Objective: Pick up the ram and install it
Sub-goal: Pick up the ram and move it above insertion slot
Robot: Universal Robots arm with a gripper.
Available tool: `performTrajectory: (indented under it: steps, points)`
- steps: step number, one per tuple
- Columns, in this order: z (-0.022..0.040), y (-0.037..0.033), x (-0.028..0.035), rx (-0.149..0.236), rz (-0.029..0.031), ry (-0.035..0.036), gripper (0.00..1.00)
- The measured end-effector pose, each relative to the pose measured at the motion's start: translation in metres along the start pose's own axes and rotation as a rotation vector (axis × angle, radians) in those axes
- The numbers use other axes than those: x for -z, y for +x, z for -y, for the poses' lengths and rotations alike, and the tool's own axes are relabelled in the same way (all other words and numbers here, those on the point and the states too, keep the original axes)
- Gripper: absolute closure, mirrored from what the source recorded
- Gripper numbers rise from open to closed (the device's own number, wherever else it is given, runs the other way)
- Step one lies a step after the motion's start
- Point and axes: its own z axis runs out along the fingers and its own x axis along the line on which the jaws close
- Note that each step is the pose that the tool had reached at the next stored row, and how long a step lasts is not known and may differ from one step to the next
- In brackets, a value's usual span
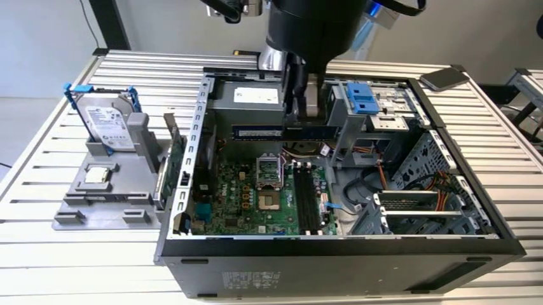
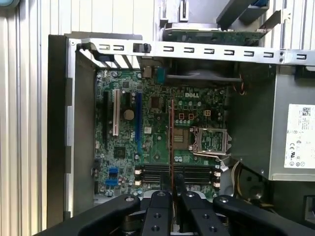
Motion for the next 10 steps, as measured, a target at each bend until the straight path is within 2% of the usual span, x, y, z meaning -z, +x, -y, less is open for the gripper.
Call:
performTrajectory:
  steps: [10]
  points:
    - [0.0234,0.0003,0.0002,0.0,0.0,0.0,1.0]
